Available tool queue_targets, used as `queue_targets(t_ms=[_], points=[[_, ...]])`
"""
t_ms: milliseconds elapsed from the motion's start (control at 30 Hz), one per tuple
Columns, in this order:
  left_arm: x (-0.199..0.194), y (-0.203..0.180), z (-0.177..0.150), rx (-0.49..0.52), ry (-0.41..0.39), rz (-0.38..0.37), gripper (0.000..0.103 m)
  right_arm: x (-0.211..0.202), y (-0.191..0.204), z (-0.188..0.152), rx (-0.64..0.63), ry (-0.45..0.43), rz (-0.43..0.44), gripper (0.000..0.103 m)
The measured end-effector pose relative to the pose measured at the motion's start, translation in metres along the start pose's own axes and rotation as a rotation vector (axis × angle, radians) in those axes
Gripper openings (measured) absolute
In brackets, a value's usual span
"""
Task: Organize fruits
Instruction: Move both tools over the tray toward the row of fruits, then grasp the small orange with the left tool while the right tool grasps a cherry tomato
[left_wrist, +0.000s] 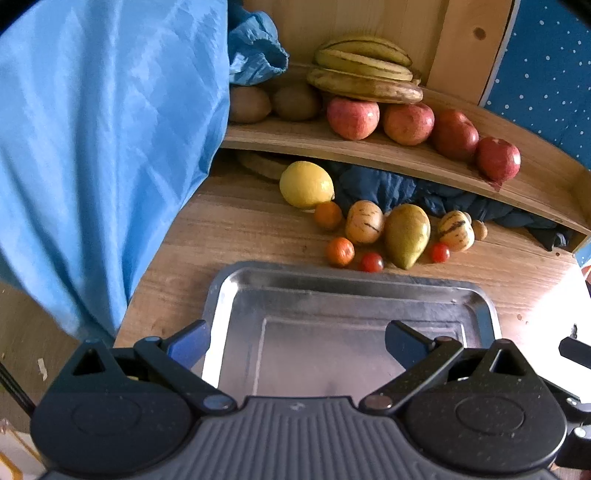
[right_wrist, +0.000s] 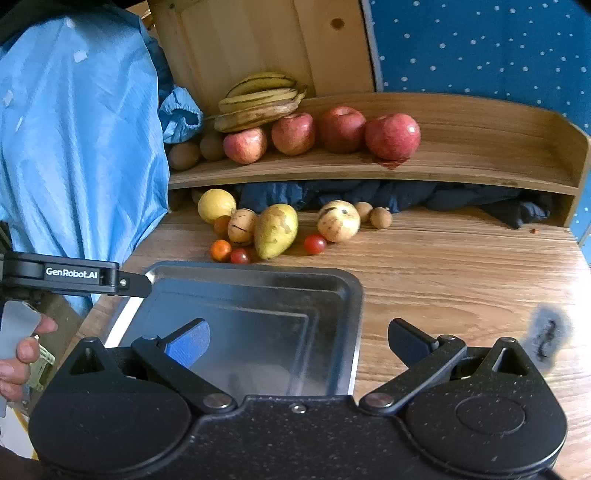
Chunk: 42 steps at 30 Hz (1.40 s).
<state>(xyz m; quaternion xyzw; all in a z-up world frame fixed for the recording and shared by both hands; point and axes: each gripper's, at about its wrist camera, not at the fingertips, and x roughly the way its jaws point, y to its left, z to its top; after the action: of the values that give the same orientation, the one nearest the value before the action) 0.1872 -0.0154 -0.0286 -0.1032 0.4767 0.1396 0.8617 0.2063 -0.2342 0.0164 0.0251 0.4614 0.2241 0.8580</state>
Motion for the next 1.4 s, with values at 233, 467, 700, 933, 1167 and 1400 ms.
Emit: queue_targets(t_ms=[233,467,700,933,1167,1400], points=[[0.026,0.021,0.025,0.054,0.032,-0.04,0.102,0.028,0.024,0.015,0.019,0.024,-0.018,0.102],[0.053,0.034,0.049,0.102,0.061,-0.105,0.102,0.059,0.05,0.03,0.013,0.035,-0.035,0.101],[0.077,0.035,0.063,0.116,0.109,-0.199,0.102,0.081,0.07,0.041,0.009,0.041,-0.067,0.094],[0.095,0.029,0.071,0.137,0.137,-0.244,0.102,0.098,0.08,0.05,0.005,0.057,-0.099,0.088],[0.112,0.03,0.078,0.131,0.165,-0.296,0.099,0.115,0.085,0.058,-0.013,0.077,-0.112,0.078],[0.122,0.031,0.081,0.128,0.199,-0.338,0.093,0.133,0.089,0.064,-0.022,0.106,-0.111,0.064]])
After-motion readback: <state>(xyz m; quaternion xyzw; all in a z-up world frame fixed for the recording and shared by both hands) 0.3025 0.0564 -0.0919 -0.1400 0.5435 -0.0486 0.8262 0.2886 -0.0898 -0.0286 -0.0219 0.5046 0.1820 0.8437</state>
